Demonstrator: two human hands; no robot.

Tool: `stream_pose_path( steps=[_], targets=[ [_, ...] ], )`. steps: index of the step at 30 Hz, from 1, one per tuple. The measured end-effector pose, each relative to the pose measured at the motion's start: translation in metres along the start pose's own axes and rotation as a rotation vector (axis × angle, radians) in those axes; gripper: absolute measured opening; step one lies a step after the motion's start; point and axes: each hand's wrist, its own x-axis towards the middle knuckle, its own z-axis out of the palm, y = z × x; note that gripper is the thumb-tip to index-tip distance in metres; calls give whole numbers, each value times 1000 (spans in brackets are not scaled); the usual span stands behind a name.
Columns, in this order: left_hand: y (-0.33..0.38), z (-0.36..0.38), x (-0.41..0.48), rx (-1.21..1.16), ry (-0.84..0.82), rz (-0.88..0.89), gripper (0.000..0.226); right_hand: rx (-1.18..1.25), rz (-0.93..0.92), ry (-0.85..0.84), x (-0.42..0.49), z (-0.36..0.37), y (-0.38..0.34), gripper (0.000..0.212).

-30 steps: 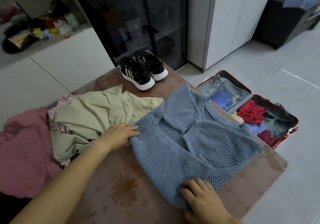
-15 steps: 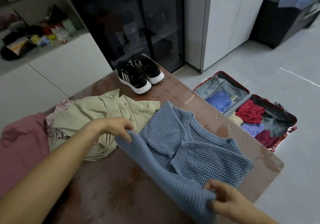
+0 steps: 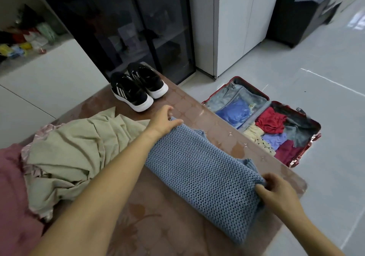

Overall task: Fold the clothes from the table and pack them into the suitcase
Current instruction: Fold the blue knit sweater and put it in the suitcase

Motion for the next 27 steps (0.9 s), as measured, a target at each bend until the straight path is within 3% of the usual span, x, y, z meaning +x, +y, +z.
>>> stream_pose_path(
  steps=[2,5,9,11,14,18,24,27],
  targets=[
    [-7,7,-6,125,53,28,76,-150,-119,99,-6,4,3,42],
    [-22,10,-18,254,60,8,82,-327,-361,299,-13,14,2,50],
    [-41,15,-30,326,-23,-67,73,-523,-287,27,-8,29,7,68],
    [-43,16,-34,313,-15,-106,69,-473,-315,12,-4,31,14,74],
    [-49,12,-36,225,-85,-198,65,-344,-331,28,2,29,22,57],
    [-67,2,-49,154,-180,-187,54,-210,-435,47,6,35,24,51],
    [-101,-29,-83,188,-58,-258,46,-221,-630,73,18,41,6,47],
    [-89,-41,-94,240,-25,-276,49,-261,-614,176,21,39,-6,45]
  ],
)
